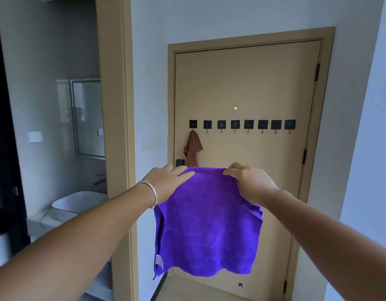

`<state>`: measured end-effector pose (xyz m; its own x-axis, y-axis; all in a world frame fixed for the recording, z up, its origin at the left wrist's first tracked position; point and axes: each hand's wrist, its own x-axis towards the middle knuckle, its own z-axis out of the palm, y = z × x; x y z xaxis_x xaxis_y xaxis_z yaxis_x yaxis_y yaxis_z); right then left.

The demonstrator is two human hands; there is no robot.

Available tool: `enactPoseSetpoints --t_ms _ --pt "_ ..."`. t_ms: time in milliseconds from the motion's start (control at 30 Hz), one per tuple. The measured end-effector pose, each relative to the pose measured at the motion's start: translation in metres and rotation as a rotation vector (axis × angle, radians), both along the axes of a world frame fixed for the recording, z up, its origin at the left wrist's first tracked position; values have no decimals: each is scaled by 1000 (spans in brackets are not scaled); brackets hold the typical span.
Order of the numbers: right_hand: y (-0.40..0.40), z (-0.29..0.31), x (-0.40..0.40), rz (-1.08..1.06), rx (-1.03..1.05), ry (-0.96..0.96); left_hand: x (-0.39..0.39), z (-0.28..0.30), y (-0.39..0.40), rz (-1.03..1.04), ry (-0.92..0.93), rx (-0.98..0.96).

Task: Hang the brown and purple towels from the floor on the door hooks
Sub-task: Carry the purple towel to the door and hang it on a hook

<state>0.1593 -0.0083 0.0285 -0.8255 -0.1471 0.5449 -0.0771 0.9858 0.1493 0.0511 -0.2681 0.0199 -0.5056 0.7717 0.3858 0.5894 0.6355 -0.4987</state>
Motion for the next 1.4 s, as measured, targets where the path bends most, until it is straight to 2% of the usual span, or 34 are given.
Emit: enactPoseSetpoints --t_ms 167,400,800,1100,1400 --pt "25 -3 -91 -61 48 -13 -101 1 29 -36 27 21" --pt "54 23 -213 -92 104 3 -240 15 62 -131 44 62" --pt "110 17 -374 -146 129 -5 -387 14 138 -115 23 110" --pt "198 20 -526 -167 105 77 -517 23 230 -45 30 139" --pt "276 51 -652 -158 87 107 -636 48 311 3 2 172"
